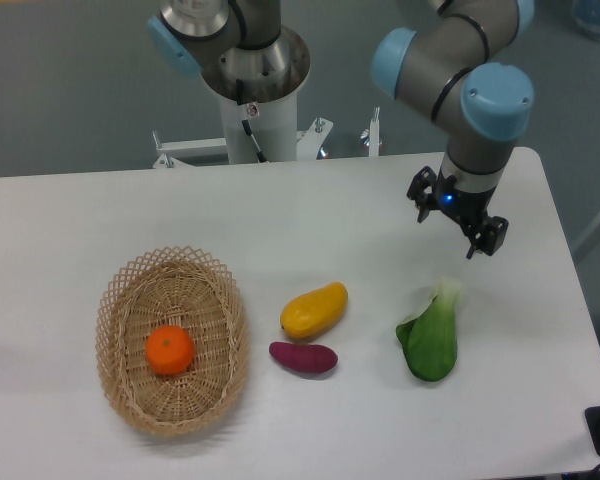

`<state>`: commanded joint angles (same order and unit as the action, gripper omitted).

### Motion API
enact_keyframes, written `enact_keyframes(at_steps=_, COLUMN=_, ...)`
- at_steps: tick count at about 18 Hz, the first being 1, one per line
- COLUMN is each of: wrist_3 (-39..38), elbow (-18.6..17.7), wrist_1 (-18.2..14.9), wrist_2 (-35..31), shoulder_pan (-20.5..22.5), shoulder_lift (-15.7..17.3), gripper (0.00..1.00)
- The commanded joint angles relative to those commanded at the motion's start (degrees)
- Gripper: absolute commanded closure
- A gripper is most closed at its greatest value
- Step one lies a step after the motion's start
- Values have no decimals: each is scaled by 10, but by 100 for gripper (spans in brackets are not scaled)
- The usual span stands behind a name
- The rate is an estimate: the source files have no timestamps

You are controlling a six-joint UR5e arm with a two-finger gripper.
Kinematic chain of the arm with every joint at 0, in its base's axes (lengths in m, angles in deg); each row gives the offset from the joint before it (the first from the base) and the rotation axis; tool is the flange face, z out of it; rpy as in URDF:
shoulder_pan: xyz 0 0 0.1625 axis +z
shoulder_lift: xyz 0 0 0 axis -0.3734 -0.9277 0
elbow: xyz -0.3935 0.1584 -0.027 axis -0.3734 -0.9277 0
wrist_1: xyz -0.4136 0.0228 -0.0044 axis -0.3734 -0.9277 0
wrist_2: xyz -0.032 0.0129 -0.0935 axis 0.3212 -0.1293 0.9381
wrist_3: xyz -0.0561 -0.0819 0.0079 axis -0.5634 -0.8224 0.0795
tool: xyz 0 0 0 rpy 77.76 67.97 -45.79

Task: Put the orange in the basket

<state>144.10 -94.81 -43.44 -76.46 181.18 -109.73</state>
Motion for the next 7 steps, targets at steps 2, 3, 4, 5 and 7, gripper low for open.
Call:
enact_keyframes(at_steps=2, wrist_3=1, elbow=0, wrist_1=2, wrist_2=5, shoulder_pan=7, shoulder_lift=0, gripper=0)
enact_keyframes(at_steps=3, wrist_3=1, elbow=0, wrist_1=2, wrist_2=5, shoulder_pan=10, shoulder_lift=0, gripper=0)
enact_keyframes(at_steps=4, wrist_3=1, elbow=0, wrist_1=3, wrist_2=5, shoulder_pan=10, shoulder_lift=0, gripper=0)
enact_keyframes(at_steps=5, wrist_3=1, elbow=-1, wrist_1=3, wrist_2=6, shoulder_pan=10, shoulder_lift=0, gripper=0)
enact_keyframes(at_steps=7, wrist_3=1, elbow=-2, wrist_1=3, wrist_2=6, shoulder_pan=10, shoulder_lift=0, gripper=0)
